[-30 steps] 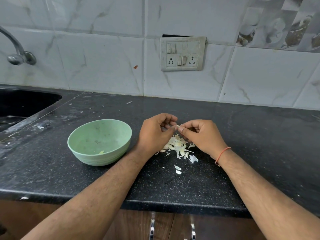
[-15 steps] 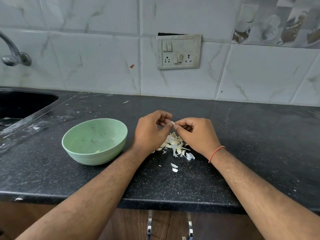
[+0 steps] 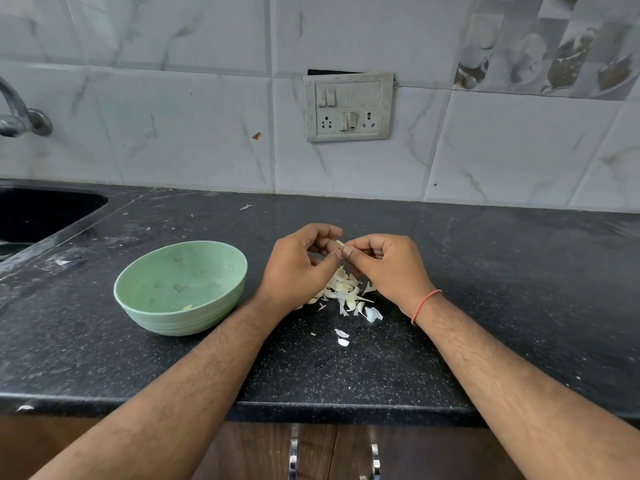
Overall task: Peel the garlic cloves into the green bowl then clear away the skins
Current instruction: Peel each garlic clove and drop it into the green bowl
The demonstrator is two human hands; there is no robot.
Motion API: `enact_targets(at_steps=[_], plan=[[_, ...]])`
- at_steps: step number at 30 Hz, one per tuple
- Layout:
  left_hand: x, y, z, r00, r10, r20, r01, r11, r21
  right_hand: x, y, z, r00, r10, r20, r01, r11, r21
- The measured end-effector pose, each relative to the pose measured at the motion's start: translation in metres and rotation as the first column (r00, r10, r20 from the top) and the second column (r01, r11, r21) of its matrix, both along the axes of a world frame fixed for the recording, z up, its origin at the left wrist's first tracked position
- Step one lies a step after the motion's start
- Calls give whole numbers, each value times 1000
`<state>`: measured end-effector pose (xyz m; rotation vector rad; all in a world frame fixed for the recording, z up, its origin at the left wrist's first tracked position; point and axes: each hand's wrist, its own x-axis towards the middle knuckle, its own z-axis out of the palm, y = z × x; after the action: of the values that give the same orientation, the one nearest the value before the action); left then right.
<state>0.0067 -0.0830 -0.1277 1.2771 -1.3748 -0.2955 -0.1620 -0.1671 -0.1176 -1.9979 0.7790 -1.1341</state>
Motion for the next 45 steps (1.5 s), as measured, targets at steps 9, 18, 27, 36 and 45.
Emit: enact_targets(at_steps=[9,18,27,36,45], plan=[[2,-1,0,998,62,-15,-61,997,41,-1,-1,3,993,52,106,-66,989,135],[6,-4,1,998,52,-21,-52,998,23,-2,-5,3,999,34,11,-35,995,95],[6,-4,2,999,39,-2,-39,998,48,-1,-5,2,994,65,88,-77,988,137],[5,-3,3,993,-14,-121,22,997,67,2,-10,-2,966,124,229,-187,941,281],[4,-4,3,995,-21,-95,26,998,59,2,-10,0,945,174,278,-278,874,397]])
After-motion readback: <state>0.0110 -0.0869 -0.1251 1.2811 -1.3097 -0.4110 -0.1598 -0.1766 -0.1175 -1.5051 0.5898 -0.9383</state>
